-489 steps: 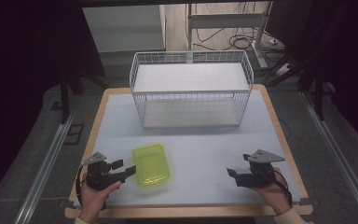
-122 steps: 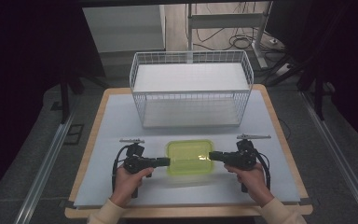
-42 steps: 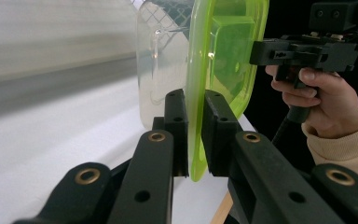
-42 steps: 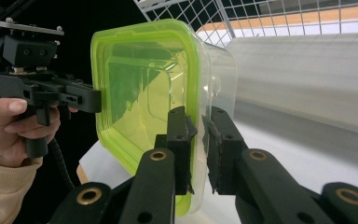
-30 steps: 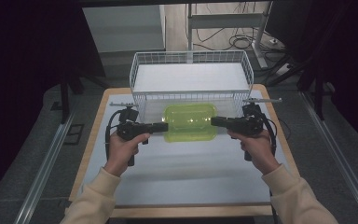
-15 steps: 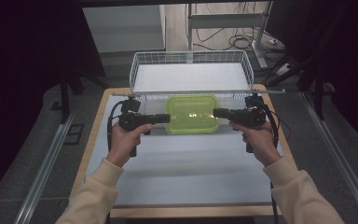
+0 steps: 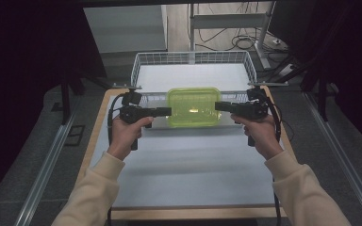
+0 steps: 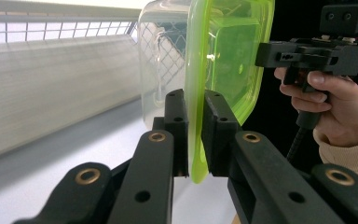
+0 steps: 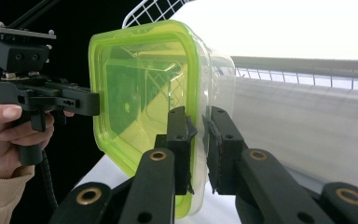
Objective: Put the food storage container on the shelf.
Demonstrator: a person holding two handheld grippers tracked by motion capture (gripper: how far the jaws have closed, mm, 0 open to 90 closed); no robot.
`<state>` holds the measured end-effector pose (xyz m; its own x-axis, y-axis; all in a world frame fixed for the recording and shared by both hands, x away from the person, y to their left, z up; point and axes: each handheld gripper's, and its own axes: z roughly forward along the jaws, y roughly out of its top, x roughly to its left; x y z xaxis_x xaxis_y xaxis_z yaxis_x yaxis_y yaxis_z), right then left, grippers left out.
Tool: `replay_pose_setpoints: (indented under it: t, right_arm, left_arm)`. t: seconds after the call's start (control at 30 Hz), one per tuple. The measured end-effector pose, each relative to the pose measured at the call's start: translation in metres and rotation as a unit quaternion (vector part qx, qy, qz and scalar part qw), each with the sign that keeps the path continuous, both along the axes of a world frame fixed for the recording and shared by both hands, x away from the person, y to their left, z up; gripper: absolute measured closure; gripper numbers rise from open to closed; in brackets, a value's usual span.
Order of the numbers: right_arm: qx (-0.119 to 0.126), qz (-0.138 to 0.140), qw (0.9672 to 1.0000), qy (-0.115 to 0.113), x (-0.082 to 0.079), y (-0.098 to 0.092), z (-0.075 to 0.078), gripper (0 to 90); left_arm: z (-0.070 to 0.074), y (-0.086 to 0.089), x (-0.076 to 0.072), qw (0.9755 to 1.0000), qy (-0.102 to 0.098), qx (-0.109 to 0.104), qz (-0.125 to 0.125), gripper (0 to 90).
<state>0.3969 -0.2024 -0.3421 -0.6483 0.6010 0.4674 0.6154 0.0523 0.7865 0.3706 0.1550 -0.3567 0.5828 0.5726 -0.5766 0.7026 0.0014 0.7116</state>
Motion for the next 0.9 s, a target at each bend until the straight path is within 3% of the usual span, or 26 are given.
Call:
replay_pose_setpoints:
  t: [0.37,0.9]
  right_arm:
    - [-0.001,-0.005,1.0,0.0,0.012,0.001,0.01,80.5]
    - [0.0,-0.021,0.9998,-0.005,0.035,0.006,0.028,80.5]
  left_arm:
    - [0.01,0.001,0.014,1.0,-0.005,0.006,0.001,82.3]
    - [0.031,0.001,0.045,0.9999,-0.007,0.01,0.011,81.9]
